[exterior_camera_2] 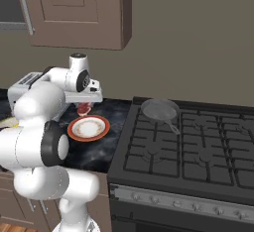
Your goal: Place the steak on the plate and place the corn on the same plate.
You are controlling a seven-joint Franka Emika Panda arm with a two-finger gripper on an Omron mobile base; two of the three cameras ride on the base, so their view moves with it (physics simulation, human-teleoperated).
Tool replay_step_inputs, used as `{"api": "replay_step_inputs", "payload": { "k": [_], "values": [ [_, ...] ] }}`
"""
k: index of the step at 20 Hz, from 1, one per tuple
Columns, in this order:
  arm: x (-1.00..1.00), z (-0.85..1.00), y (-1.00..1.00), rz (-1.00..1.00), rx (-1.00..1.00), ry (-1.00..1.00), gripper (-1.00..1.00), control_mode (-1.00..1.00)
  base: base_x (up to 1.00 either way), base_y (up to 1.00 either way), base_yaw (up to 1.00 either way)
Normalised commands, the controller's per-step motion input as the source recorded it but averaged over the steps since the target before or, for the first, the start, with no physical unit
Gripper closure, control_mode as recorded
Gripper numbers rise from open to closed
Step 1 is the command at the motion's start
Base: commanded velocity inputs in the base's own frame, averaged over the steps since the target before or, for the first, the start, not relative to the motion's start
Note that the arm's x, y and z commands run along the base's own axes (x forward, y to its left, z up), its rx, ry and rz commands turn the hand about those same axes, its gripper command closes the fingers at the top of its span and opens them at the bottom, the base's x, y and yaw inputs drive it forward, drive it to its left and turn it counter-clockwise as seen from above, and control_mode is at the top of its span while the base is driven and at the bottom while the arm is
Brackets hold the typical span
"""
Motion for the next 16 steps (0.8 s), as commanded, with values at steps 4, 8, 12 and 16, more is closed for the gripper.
{"api": "replay_step_inputs", "payload": {
  "k": [4,8,12,16],
  "values": [
    [0.07,-0.23,0.0,0.06,0.0,0.0,1.0,-1.0,0.0,0.0,0.0],
    [0.08,-0.26,0.0,0.0,0.0,0.0,1.0,-1.0,0.0,0.0,0.0],
    [0.06,-0.35,0.06,0.0,0.0,0.0,1.0,-1.0,0.0,0.0,0.0],
    [0.01,-0.36,-0.01,0.0,0.0,0.0,1.0,-1.0,0.0,0.0,0.0]
  ]
}}
